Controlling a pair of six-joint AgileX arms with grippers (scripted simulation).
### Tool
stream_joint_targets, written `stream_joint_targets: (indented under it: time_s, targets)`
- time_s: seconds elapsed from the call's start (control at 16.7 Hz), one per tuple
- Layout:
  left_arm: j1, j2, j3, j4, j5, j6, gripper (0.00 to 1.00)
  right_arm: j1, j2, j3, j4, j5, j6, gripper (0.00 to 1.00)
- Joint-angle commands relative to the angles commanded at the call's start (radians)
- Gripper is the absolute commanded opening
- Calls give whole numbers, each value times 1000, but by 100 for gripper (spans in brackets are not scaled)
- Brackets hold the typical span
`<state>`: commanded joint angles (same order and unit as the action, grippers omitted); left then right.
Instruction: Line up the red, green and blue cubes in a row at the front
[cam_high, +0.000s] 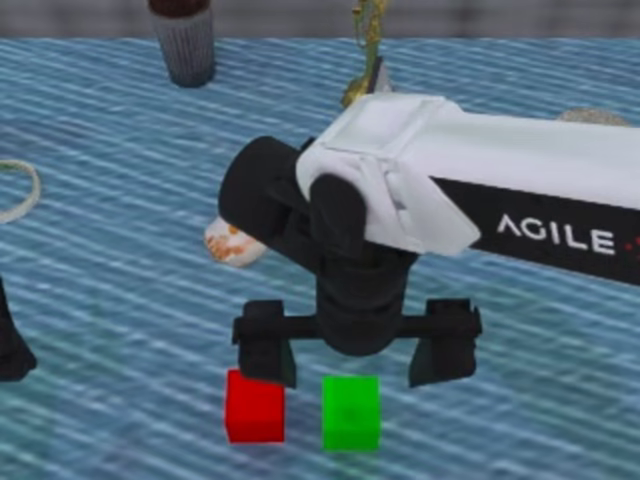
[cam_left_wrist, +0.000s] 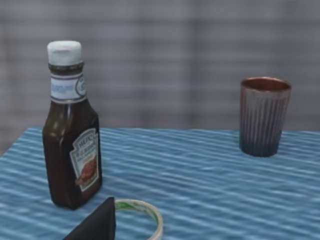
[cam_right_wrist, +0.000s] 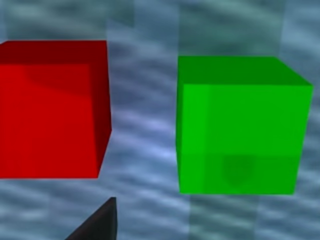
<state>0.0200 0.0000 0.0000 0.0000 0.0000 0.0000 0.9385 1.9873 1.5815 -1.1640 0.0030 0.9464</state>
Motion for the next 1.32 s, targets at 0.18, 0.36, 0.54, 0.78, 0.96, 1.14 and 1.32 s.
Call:
stream_joint_targets:
  time_s: [0.18,0.36,0.54,0.78,0.96,1.14,1.32]
  targets:
    - [0,0,0,0,0,0,100,-31,28,39,-14,1,-65,100]
    - [0,0,0,0,0,0,100,-107,87,123,-44,2,-219,100]
    - [0,0,0,0,0,0,100,-218,162,226,-83,2,-439,100]
    - [0,0,0,0,0,0,100,-393,268,367,-140,2,-814,100]
    - [0,0,0,0,0,0,100,-523,336,465,-175,3,-1093,100]
    - [0,0,0,0,0,0,100,-633,378,544,-194,3,-1291,100]
    - [0,0,0,0,0,0,100,-700,397,591,-200,2,-1395,100]
